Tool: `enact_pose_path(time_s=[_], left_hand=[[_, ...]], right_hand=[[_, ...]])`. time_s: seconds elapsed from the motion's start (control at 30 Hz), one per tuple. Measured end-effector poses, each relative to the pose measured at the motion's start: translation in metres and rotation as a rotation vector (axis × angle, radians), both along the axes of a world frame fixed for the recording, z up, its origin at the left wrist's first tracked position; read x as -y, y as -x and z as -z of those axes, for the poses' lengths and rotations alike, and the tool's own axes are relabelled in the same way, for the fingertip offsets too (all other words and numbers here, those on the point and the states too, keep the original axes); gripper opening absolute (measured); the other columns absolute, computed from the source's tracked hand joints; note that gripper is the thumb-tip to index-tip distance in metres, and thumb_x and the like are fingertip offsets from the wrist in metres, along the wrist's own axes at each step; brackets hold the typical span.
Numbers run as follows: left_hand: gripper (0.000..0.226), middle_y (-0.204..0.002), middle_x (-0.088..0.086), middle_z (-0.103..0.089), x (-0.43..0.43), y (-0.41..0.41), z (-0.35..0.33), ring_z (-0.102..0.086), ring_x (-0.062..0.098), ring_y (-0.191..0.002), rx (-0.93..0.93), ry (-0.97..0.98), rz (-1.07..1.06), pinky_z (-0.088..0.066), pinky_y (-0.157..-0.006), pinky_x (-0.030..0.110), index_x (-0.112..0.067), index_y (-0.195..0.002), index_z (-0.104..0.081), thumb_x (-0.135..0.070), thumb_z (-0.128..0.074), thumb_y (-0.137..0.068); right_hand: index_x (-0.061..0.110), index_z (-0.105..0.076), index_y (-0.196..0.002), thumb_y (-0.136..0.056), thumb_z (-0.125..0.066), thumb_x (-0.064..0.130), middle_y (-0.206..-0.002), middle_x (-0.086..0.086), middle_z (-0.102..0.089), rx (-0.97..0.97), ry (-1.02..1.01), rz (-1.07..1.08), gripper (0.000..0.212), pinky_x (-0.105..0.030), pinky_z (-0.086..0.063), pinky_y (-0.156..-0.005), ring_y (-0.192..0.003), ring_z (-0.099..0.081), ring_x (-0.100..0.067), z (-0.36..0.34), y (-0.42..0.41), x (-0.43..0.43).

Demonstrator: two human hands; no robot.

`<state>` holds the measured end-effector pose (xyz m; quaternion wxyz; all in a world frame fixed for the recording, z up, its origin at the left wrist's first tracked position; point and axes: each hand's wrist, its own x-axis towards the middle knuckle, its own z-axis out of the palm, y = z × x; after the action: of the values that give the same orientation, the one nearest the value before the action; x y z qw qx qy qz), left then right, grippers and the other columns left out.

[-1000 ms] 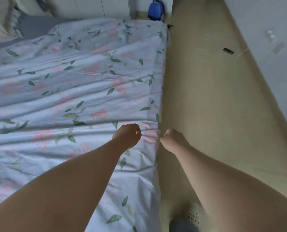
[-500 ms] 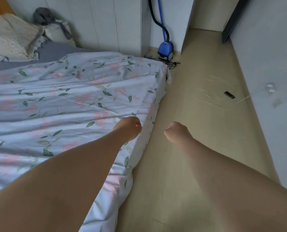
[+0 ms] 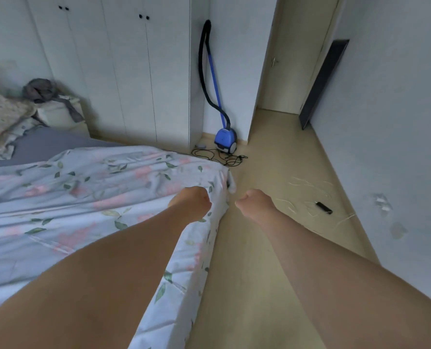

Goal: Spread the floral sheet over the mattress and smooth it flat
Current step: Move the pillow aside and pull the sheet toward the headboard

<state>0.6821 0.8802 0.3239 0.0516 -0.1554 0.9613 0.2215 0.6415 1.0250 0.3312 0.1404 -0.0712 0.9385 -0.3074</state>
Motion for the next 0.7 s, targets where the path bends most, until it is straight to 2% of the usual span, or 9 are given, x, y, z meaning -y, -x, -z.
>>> enact_pose_path(time_s=[0.1, 0.2, 0.27, 0.37, 0.43, 0.47, 0.53, 0.6, 0.7], left_hand=[[0.029, -0.120, 0.009, -0.061, 0.006, 0.059, -0.009, -0.060, 0.026, -0.102, -0.004, 0.018, 0.025, -0.045, -0.075, 0.029, -0.008, -0.116, -0.060, -0.020, -0.040, -0.098], [0.033, -0.122, 0.012, -0.061, 0.006, 0.114, -0.012, -0.059, 0.026, -0.113, 0.023, -0.019, 0.022, -0.047, -0.092, 0.032, -0.004, -0.122, -0.057, -0.019, -0.037, -0.100], [0.033, -0.121, 0.013, -0.063, 0.004, 0.161, -0.009, -0.060, 0.026, -0.113, 0.002, -0.092, -0.009, -0.048, -0.097, 0.034, -0.004, -0.121, -0.059, -0.020, -0.041, -0.098], [0.024, -0.099, 0.009, -0.067, 0.001, 0.232, 0.000, -0.062, 0.023, -0.091, -0.030, -0.139, -0.020, -0.052, -0.090, 0.034, -0.006, -0.106, -0.065, -0.019, -0.048, -0.095], [0.017, -0.079, 0.001, -0.060, -0.007, 0.294, 0.003, -0.057, 0.021, -0.084, -0.039, -0.159, -0.043, -0.052, -0.083, 0.033, -0.012, -0.090, -0.063, -0.018, -0.048, -0.094], [0.017, -0.078, 0.001, -0.059, -0.010, 0.323, 0.005, -0.056, 0.022, -0.083, -0.039, -0.173, -0.065, -0.050, -0.076, 0.032, -0.012, -0.088, -0.062, -0.017, -0.047, -0.094], [0.019, -0.088, 0.008, -0.063, -0.018, 0.377, 0.005, -0.056, 0.021, -0.081, -0.027, -0.220, -0.121, -0.044, -0.062, 0.025, -0.007, -0.098, -0.062, -0.014, -0.045, -0.093], [0.019, -0.085, 0.007, -0.060, -0.023, 0.431, 0.002, -0.054, 0.018, -0.073, -0.029, -0.243, -0.155, -0.038, -0.052, 0.019, -0.008, -0.099, -0.061, -0.013, -0.044, -0.093], [0.017, -0.084, 0.007, -0.060, -0.019, 0.506, 0.000, -0.056, 0.019, -0.075, -0.047, -0.238, -0.190, -0.040, -0.050, 0.020, -0.009, -0.098, -0.061, -0.014, -0.046, -0.093]], right_hand=[[0.021, -0.028, -0.063, -0.093, -0.040, 0.015, -0.069, 0.003, -0.037, -0.016, 0.008, -0.015, 0.033, -0.023, -0.028, -0.049, -0.083, -0.043, -0.023, -0.006, 0.057, 0.009], [0.019, -0.030, -0.062, -0.094, -0.040, 0.015, -0.069, 0.003, -0.036, -0.001, -0.002, -0.027, 0.033, -0.024, -0.034, -0.061, -0.084, -0.043, -0.023, -0.002, 0.116, 0.012], [0.019, -0.032, -0.063, -0.094, -0.041, 0.016, -0.069, 0.002, -0.038, 0.018, 0.016, -0.025, 0.032, -0.026, -0.037, -0.068, -0.084, -0.045, -0.024, 0.003, 0.164, 0.010], [0.018, -0.035, -0.064, -0.094, -0.041, 0.018, -0.070, 0.002, -0.040, 0.045, 0.023, -0.024, 0.031, -0.027, -0.039, -0.067, -0.078, -0.047, -0.023, 0.007, 0.233, 0.002], [0.016, -0.037, -0.064, -0.093, -0.043, 0.016, -0.069, 0.001, -0.042, 0.035, 0.047, -0.028, 0.029, -0.023, -0.038, -0.058, -0.065, -0.045, -0.017, 0.007, 0.296, -0.003], [0.016, -0.039, -0.064, -0.092, -0.043, 0.014, -0.069, 0.000, -0.044, 0.034, 0.051, -0.036, 0.027, -0.022, -0.037, -0.054, -0.060, -0.043, -0.015, 0.006, 0.325, -0.005], [0.016, -0.041, -0.065, -0.090, -0.043, 0.014, -0.069, 0.000, -0.046, 0.043, 0.037, -0.065, 0.026, -0.021, -0.036, -0.050, -0.057, -0.043, -0.014, 0.002, 0.382, -0.007], [0.016, -0.042, -0.064, -0.088, -0.043, 0.014, -0.068, 0.000, -0.046, 0.046, 0.033, -0.092, 0.025, -0.022, -0.036, -0.052, -0.057, -0.043, -0.014, -0.001, 0.439, -0.009], [0.015, -0.039, -0.063, -0.086, -0.042, 0.010, -0.067, -0.001, -0.043, 0.040, 0.016, -0.138, 0.024, -0.023, -0.036, -0.055, -0.057, -0.040, -0.014, 0.001, 0.523, -0.002]])
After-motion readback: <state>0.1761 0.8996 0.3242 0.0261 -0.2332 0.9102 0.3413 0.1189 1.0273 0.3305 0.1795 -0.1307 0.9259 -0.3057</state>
